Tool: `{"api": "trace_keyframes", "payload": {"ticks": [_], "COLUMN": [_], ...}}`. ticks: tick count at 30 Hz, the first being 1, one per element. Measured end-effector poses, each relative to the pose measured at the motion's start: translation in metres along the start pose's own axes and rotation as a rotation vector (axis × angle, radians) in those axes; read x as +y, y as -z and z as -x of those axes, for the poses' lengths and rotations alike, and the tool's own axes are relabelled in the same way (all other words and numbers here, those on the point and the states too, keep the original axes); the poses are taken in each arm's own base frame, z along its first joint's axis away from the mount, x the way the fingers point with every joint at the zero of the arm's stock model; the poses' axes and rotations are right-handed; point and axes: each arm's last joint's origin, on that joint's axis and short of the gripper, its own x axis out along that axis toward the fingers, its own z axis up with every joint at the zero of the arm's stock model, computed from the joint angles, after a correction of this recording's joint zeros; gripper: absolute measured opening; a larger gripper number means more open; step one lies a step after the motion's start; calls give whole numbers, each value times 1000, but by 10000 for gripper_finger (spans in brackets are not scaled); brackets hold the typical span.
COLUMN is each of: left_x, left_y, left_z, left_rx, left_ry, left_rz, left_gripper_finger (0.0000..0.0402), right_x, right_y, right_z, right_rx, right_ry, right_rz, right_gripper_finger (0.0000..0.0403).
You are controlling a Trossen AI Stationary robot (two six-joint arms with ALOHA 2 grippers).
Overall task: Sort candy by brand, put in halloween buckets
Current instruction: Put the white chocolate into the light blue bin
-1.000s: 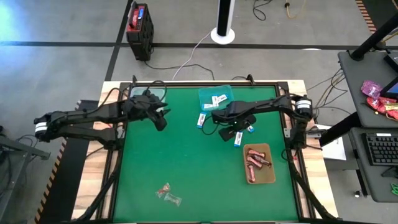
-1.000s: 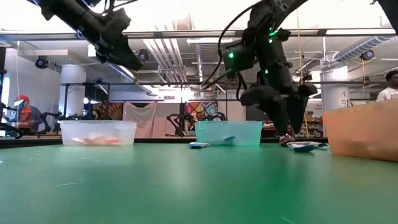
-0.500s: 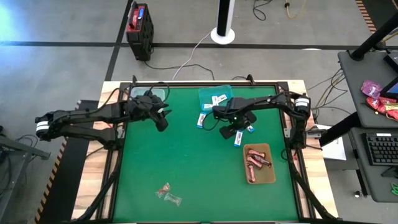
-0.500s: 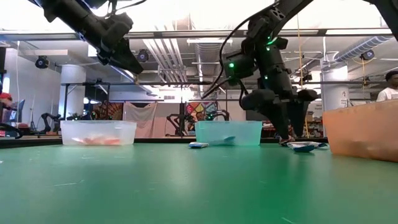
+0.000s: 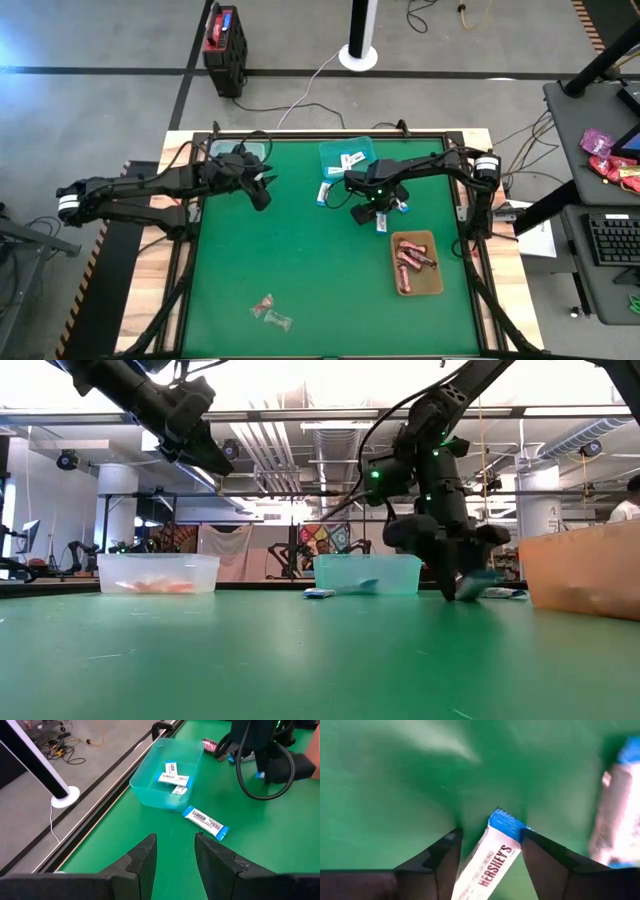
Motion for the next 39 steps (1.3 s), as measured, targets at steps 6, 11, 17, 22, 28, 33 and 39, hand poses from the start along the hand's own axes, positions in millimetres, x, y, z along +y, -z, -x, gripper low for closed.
{"api": "trace_keyframes", "payload": {"ticks": [6,11,17,22,28,33,39], "left_x": [0,0,0,-4,-23,-38,-49], "left_y": [-1,-1,-1,0,3,5,8], "left_z": [0,0,0,1,5,11,17], "left_rx": [-10,-13,-13,-12,-4,-7,7], "left_ry": [0,1,2,26,174,244,294], "left_rz": [3,3,3,15,-25,-46,-41], "left_gripper_finger": [117,117,117,117,117,117,117], "right_x": [9,11,13,23,33,34,42], "right_y": [-2,-1,-2,-6,-18,-27,-18], "right_z": [3,3,5,34,90,118,104], "right_rx": [-42,-44,-62,-170,-420,-558,-477], "right_ry": [-47,-50,-65,-135,-245,-255,-255], "right_rz": [37,61,89,168,271,348,239], "right_gripper_finger": [142,82,19,9,9,9,9]}}
